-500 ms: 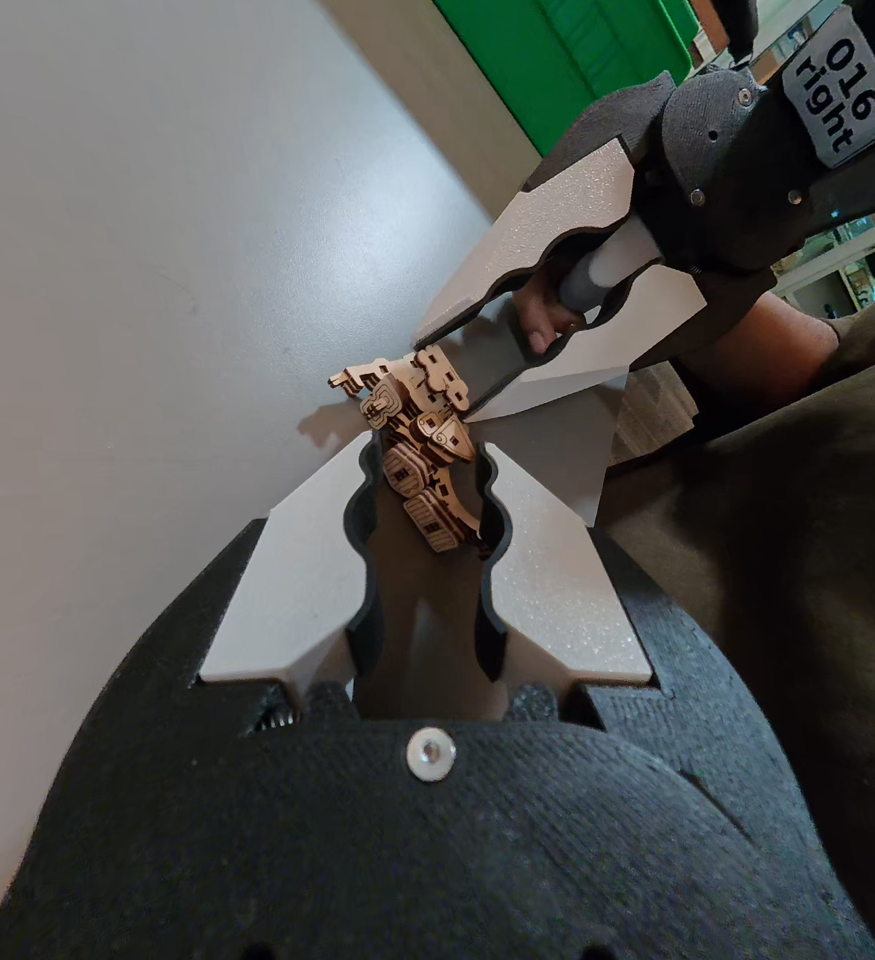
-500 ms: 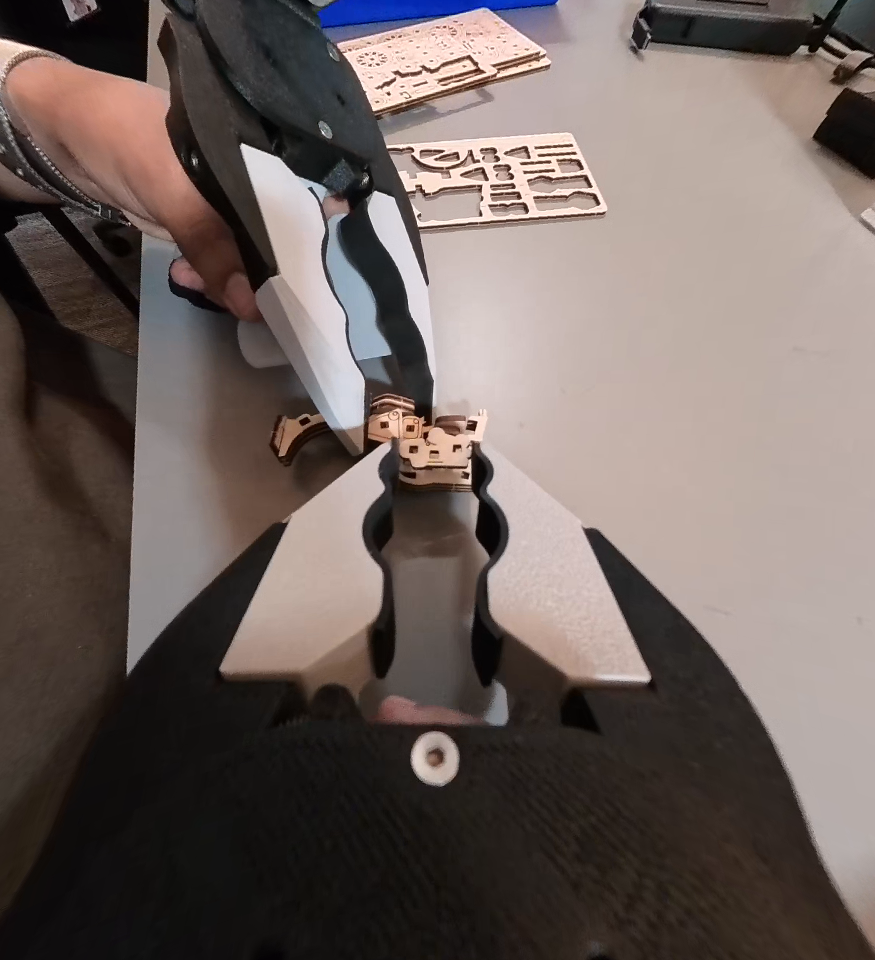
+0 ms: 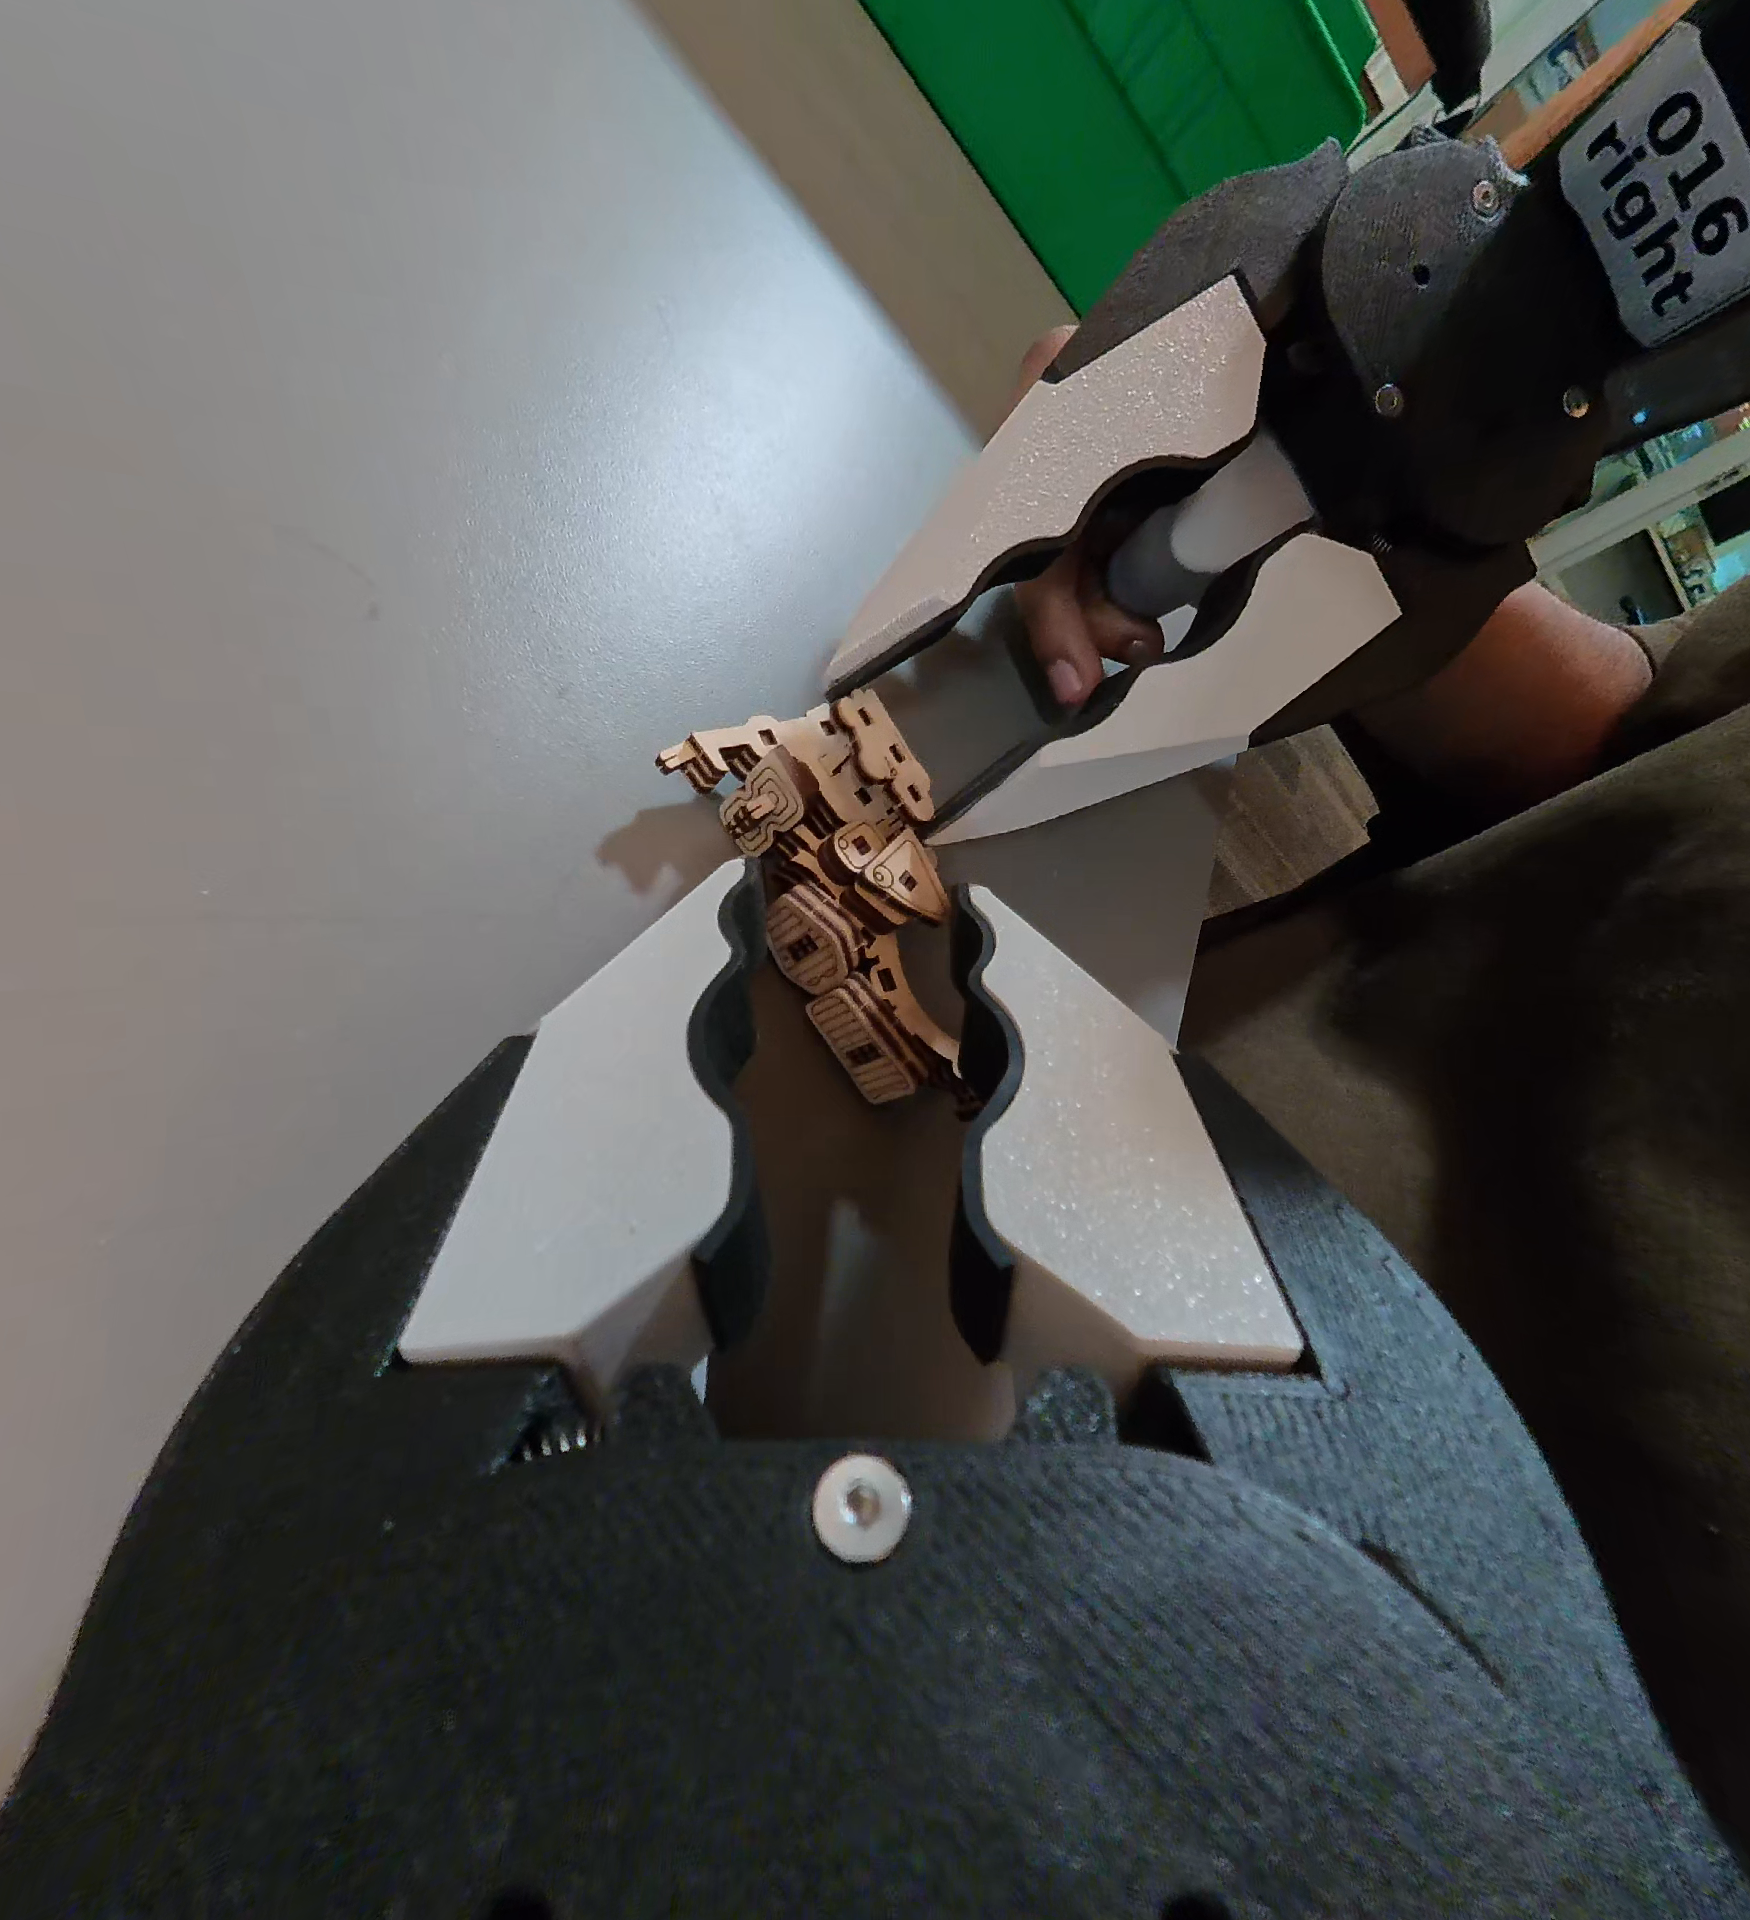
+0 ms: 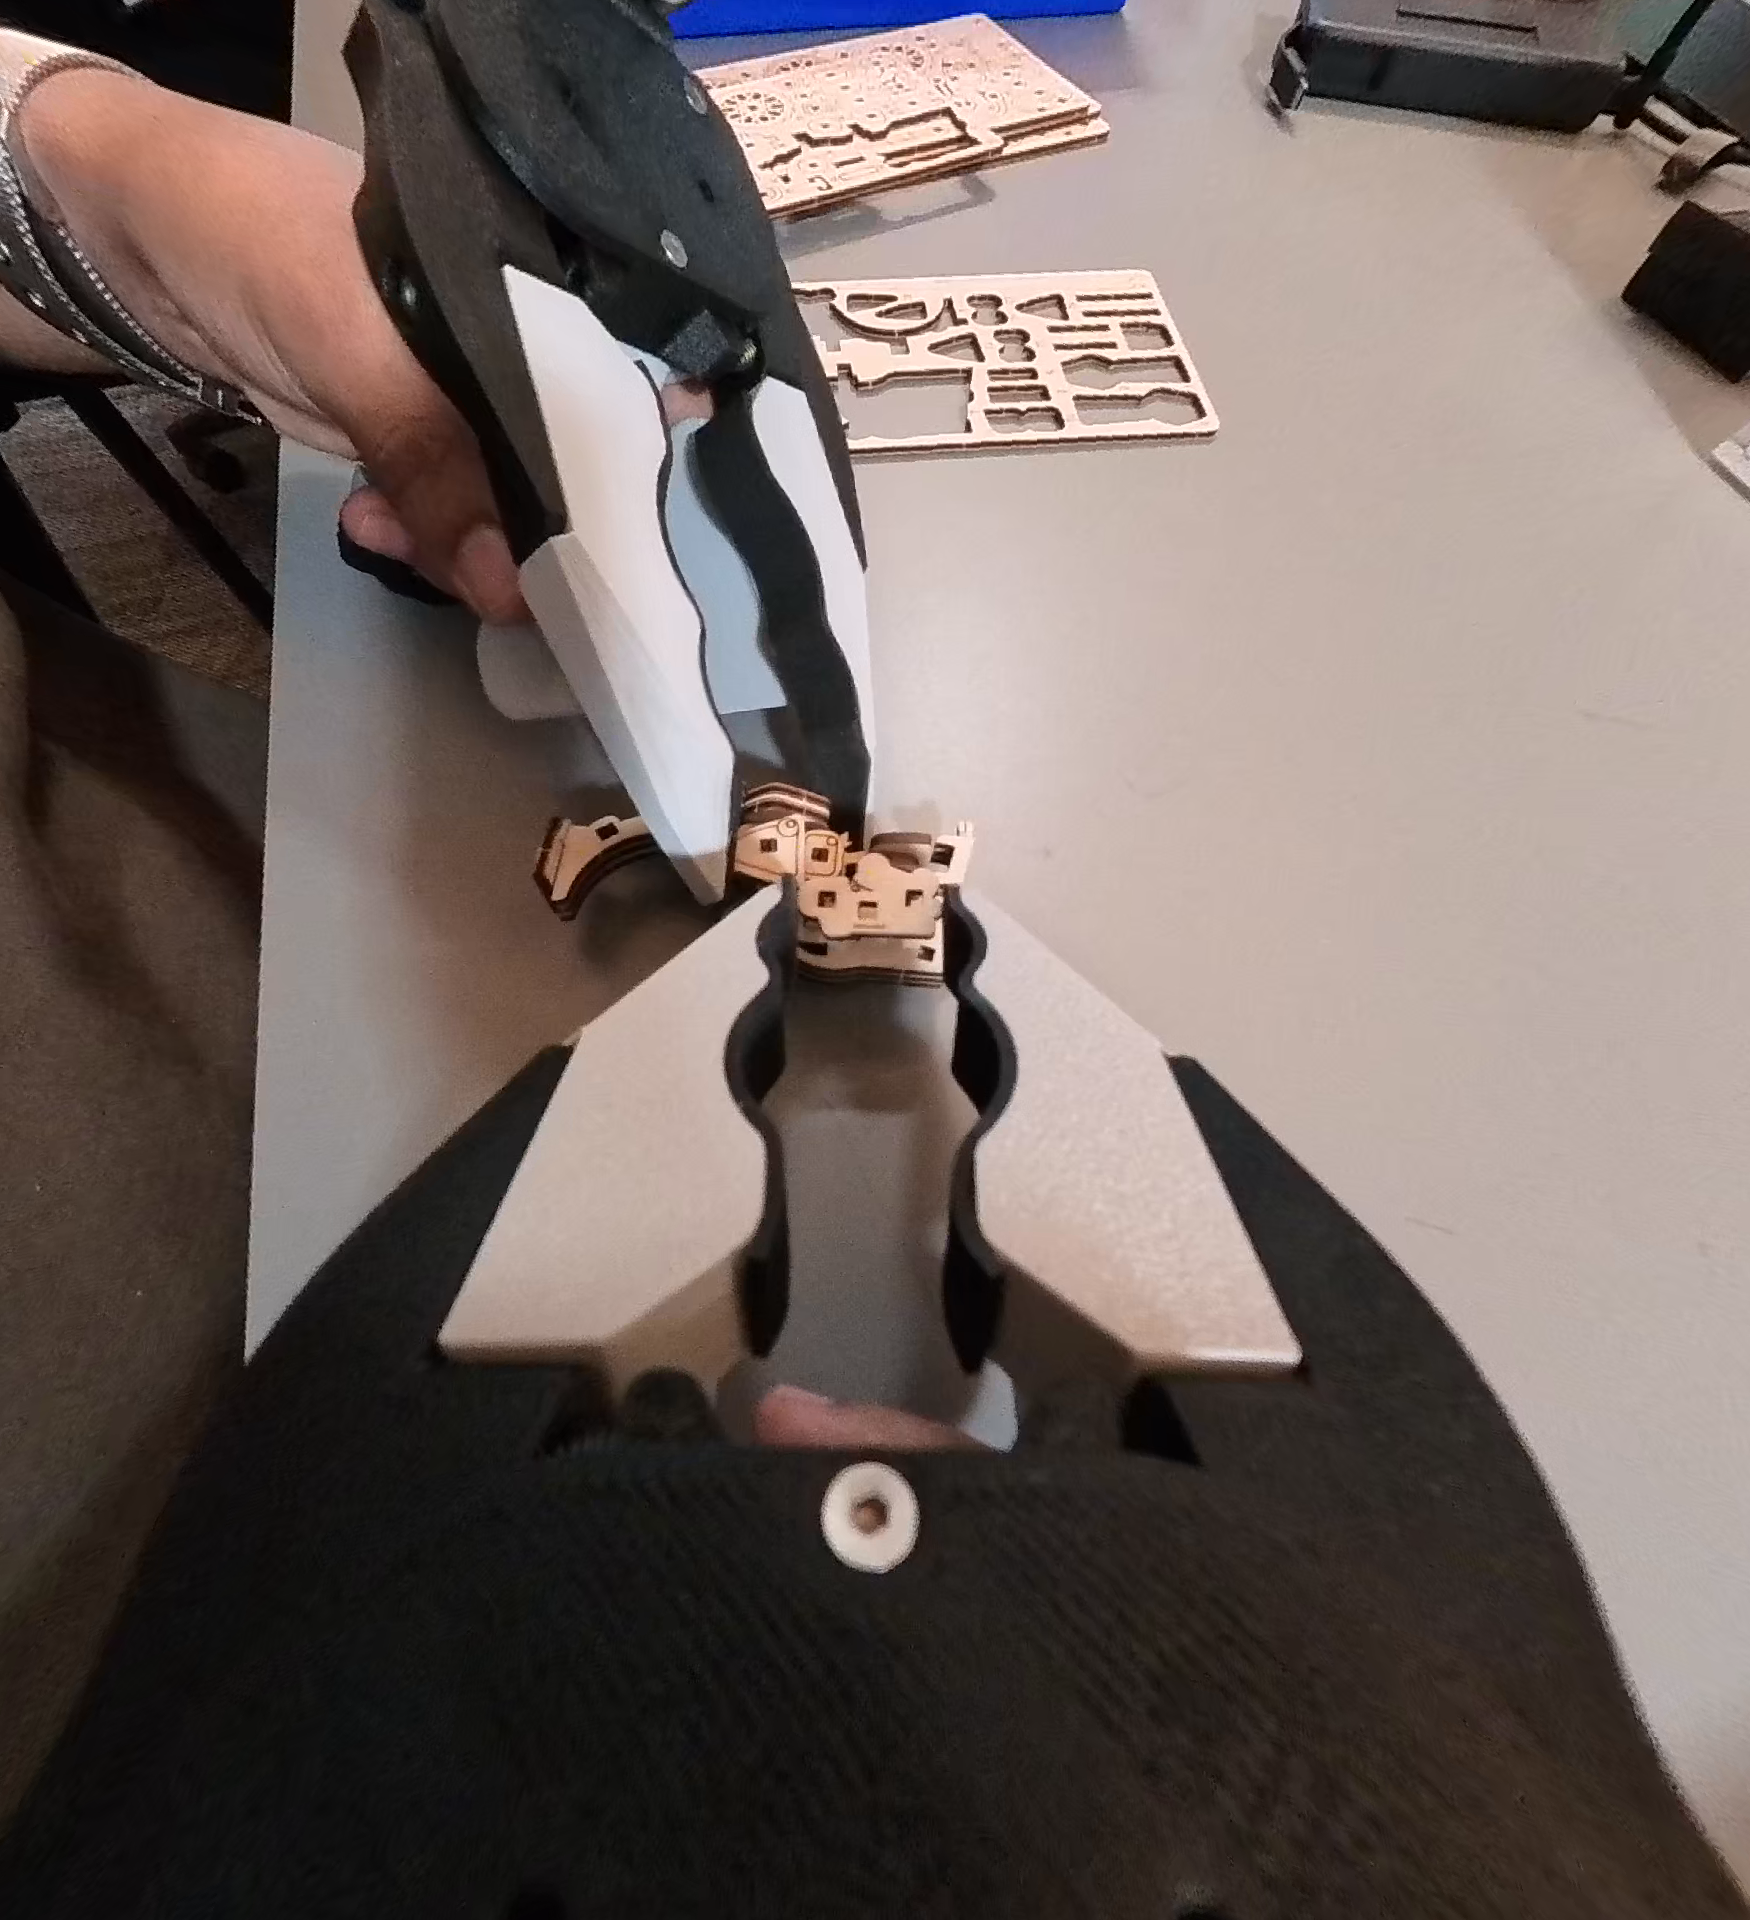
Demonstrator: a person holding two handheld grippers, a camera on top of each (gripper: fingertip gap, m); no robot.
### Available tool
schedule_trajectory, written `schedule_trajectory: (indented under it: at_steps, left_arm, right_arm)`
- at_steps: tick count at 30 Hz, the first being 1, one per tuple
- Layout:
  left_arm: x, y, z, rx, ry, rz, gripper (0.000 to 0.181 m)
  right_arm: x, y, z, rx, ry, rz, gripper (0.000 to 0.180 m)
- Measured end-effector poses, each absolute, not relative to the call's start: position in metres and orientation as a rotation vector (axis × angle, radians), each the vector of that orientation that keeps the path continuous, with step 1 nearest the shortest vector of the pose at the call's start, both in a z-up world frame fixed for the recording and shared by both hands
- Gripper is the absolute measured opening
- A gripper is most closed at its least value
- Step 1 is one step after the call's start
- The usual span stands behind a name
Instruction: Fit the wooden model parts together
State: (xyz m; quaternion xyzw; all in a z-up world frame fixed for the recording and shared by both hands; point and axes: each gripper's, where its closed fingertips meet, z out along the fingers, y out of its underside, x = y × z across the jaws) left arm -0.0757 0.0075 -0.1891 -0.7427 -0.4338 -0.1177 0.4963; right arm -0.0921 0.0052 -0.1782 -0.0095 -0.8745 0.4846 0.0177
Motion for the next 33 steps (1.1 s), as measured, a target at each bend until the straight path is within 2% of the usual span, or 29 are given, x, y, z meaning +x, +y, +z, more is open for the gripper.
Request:
schedule_trajectory:
  at_steps: [24,33]
  left_arm:
    - [-0.076,0.007,-0.189,-1.789,-1.051,-0.299,0.033]
    - [-0.076,0.007,-0.188,-1.782,-1.053,-0.309,0.033]
  right_arm:
    - [-0.095,0.009,-0.173,-0.101,-2.717,1.557,0.026]
    - [-0.112,0.036,-0.191,-0.173,-2.754,1.316,0.026]
